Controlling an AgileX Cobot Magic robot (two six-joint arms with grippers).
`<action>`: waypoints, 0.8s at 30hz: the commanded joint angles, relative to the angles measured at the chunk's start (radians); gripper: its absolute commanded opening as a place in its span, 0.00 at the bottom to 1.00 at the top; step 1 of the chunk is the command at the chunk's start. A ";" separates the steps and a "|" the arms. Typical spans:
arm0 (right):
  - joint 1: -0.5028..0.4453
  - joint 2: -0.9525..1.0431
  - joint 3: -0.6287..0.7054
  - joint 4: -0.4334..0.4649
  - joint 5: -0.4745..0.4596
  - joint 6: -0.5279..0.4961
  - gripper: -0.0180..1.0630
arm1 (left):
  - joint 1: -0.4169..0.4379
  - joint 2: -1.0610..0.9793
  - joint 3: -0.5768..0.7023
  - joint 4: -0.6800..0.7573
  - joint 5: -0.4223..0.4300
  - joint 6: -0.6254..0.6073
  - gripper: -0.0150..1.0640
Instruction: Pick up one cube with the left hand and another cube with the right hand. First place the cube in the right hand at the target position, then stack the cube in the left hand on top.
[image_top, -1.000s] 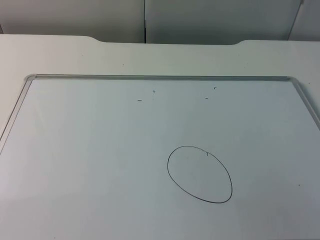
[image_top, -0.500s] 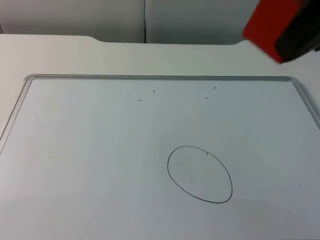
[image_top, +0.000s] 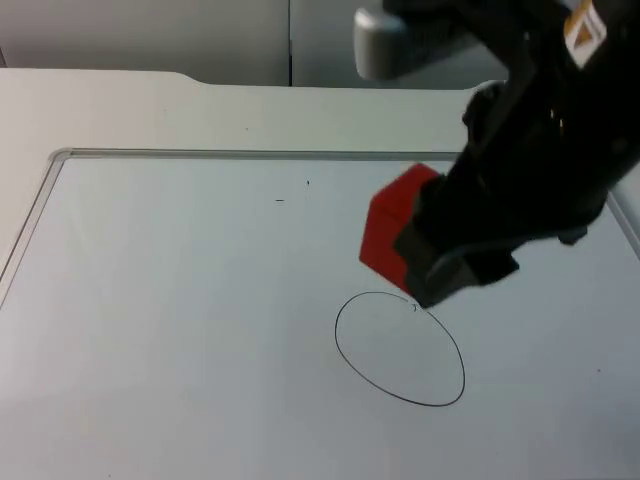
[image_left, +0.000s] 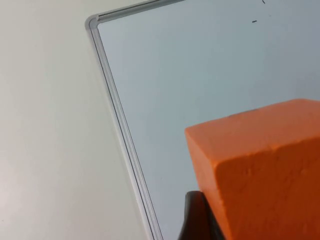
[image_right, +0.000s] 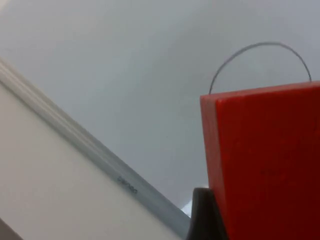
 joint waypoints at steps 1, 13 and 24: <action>0.003 0.000 0.040 -0.041 -0.063 0.047 0.01 | -0.004 -0.007 0.001 -0.005 -0.002 0.003 0.20; 0.003 0.106 0.046 -0.038 -0.145 0.079 0.01 | -0.004 -0.007 0.001 -0.007 -0.010 0.008 0.20; -0.051 0.224 0.036 -0.035 -0.205 0.093 0.01 | -0.004 -0.007 0.001 -0.007 -0.006 0.026 0.20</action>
